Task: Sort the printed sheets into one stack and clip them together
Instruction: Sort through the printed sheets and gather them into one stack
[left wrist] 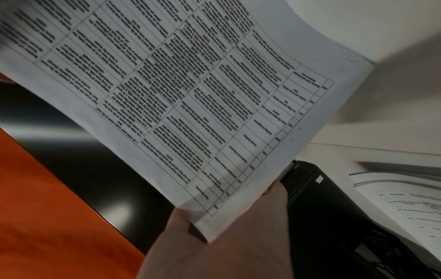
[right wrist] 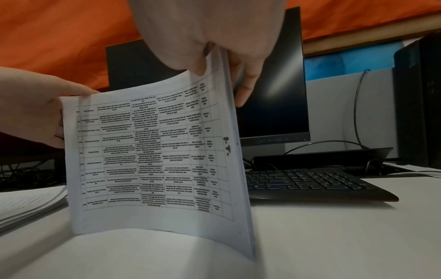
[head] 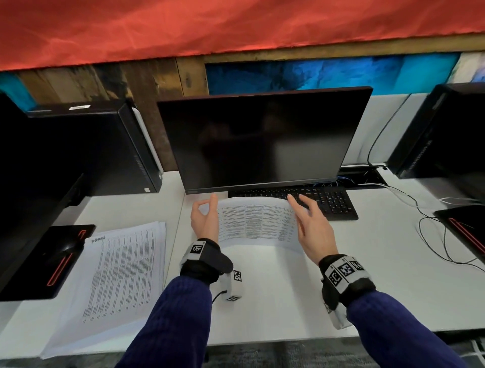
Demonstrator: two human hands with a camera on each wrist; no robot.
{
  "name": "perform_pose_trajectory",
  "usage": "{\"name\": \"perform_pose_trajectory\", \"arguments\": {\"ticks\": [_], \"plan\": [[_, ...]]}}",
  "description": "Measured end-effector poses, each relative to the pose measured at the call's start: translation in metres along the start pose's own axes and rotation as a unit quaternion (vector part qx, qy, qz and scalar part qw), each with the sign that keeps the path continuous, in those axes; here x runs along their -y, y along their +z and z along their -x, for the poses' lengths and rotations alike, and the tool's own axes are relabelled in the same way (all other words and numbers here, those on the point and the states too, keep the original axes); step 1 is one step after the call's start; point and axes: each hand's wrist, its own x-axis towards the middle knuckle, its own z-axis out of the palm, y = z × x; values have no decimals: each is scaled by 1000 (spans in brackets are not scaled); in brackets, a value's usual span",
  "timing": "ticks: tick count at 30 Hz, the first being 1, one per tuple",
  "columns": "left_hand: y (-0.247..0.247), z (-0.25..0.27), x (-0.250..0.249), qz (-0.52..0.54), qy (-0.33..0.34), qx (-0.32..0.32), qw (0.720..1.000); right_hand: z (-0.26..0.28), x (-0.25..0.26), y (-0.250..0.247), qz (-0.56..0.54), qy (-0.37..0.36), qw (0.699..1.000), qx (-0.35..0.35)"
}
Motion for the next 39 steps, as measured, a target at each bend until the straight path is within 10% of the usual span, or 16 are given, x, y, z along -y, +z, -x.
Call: {"name": "perform_pose_trajectory", "arguments": {"ticks": [6,8,10,13,19,23,28,34,39], "plan": [[2,-1,-5,-104,118,-20,987,-6,-2,1,-33,31,999,27],[5,-4,-5,-317,237,-42,917,-8,-1,2,-45,39,998,21],[13,-2,-5,-515,340,-19,787,-9,-1,3,-56,37,998,17],[39,17,-6,-602,431,114,662,-10,-1,2,-66,36,997,16],[77,43,-6,-648,445,184,590,-11,-3,-4,-110,45,993,9],[60,35,-26,-573,443,156,671,1,-22,2,-198,166,962,-94],[22,15,-51,-248,265,195,911,-3,-30,-6,-481,358,800,4],[19,27,-22,-71,167,142,973,-30,-1,-23,-597,286,743,98],[26,42,9,0,134,41,990,-25,9,-13,-577,262,770,79]]}}
